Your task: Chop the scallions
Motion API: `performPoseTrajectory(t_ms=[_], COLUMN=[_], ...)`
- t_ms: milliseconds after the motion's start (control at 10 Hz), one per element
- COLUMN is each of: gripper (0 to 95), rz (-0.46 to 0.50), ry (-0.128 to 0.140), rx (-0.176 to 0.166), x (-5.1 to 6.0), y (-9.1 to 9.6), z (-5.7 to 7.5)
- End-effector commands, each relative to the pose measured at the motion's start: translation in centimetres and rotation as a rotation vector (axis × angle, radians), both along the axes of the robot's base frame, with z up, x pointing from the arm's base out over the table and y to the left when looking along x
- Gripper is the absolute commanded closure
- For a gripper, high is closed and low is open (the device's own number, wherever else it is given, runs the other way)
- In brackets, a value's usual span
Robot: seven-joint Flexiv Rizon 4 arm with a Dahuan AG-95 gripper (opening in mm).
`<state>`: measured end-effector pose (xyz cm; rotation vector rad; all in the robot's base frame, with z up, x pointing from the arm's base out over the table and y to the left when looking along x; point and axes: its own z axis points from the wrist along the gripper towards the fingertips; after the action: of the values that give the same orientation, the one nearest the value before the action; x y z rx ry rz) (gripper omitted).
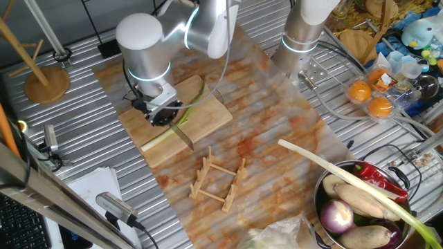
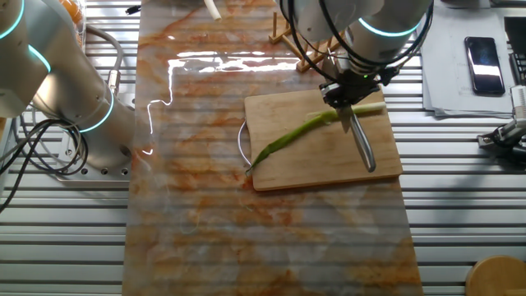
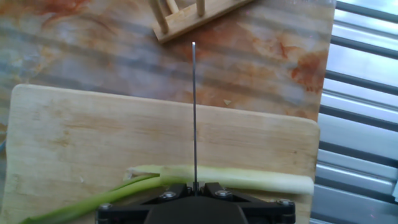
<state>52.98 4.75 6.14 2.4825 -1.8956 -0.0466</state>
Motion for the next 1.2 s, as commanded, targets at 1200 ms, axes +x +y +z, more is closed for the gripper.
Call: performPoseTrajectory(t_ms=[1200], gripper=[95.0], rz=[0.033], ry=[-0.068], rx=[-0.036], x=[-0.9], y=[-1.0], z=[-3.2])
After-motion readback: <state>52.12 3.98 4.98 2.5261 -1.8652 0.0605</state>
